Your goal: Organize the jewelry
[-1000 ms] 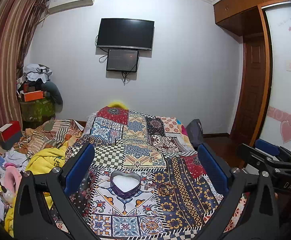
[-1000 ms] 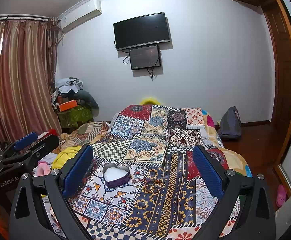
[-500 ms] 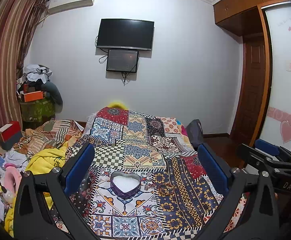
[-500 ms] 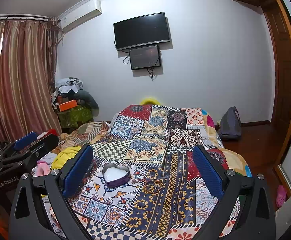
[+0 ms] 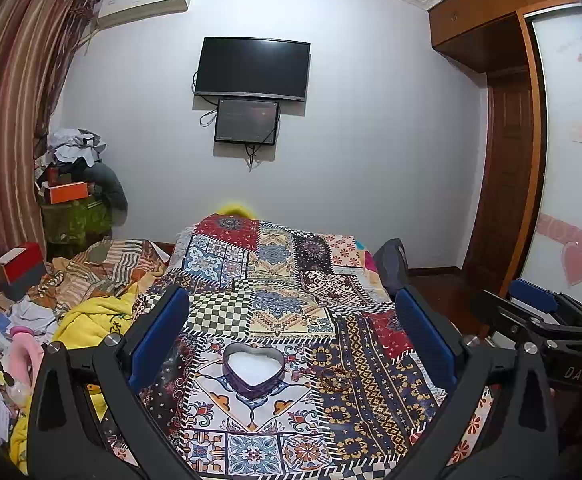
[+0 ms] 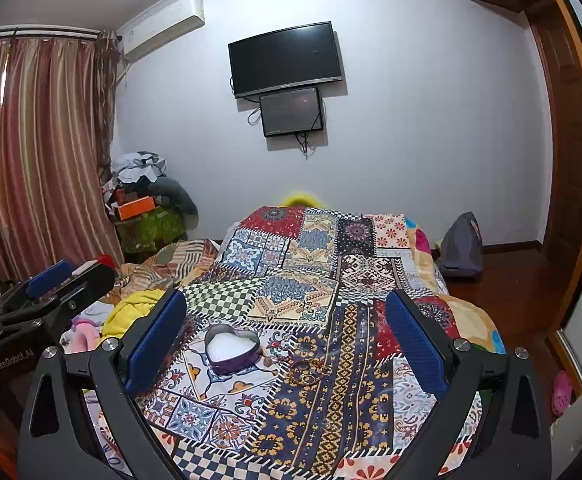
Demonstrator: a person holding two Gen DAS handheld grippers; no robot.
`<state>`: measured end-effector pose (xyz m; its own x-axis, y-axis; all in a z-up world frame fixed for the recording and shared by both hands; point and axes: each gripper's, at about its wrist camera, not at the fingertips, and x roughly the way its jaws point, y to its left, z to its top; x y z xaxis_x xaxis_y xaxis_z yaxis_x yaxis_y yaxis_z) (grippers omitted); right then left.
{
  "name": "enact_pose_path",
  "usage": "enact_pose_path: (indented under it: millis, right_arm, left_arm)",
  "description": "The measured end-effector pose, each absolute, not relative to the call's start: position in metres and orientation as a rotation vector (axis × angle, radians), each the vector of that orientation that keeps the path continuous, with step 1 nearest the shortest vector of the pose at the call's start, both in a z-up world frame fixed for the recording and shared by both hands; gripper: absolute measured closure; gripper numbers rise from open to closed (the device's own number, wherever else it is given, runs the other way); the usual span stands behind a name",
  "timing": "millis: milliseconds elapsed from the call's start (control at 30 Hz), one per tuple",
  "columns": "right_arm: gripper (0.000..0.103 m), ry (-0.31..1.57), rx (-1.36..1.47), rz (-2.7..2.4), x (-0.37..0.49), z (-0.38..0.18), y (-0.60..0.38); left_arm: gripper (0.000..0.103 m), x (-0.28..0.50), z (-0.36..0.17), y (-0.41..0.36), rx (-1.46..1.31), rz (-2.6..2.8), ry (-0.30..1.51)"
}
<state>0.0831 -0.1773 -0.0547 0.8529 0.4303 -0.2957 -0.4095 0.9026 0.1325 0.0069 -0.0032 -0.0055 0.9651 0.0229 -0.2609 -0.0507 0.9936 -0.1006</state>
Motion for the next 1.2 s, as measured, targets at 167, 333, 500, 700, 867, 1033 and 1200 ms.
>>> enact_pose_path:
  millis: [167,333,500,700,867,1033,1200]
  right_arm:
    - [0.004,0.351,0.059,0.433,0.092,-0.062,-0.176]
    - [0.004,0.409,0.048,0.408,0.11,-0.079,-0.176]
    - [0.004,0.477,0.026,0.373,0.131,-0.099,-0.181]
    - [0.004,0.576,-0.003,0.349,0.153,-0.129,-0.188]
    - [0.004,0.685,-0.02,0.394,0.165,-0.157,-0.188]
    - [0.007,0.777,-0.019,0.426,0.173,-0.183,-0.187]
    - [0.029,0.859,0.001,0.485,0.179,-0.201,-0.184]
  left_arm:
    - [0.0,0.012,-0.007,0.001,-0.112,0.042,0.271]
    - [0.0,0.027,-0.017,0.004,-0.117,0.037,0.314]
    - [0.0,0.052,-0.036,0.004,-0.109,0.028,0.391]
    - [0.0,0.085,-0.065,0.007,-0.104,0.037,0.496]
    - [0.0,0.107,-0.092,0.007,-0.092,0.048,0.576]
    - [0.0,0.122,-0.122,0.004,-0.074,0.033,0.659]
    - [0.003,0.131,-0.146,-0.002,-0.06,0.007,0.732]
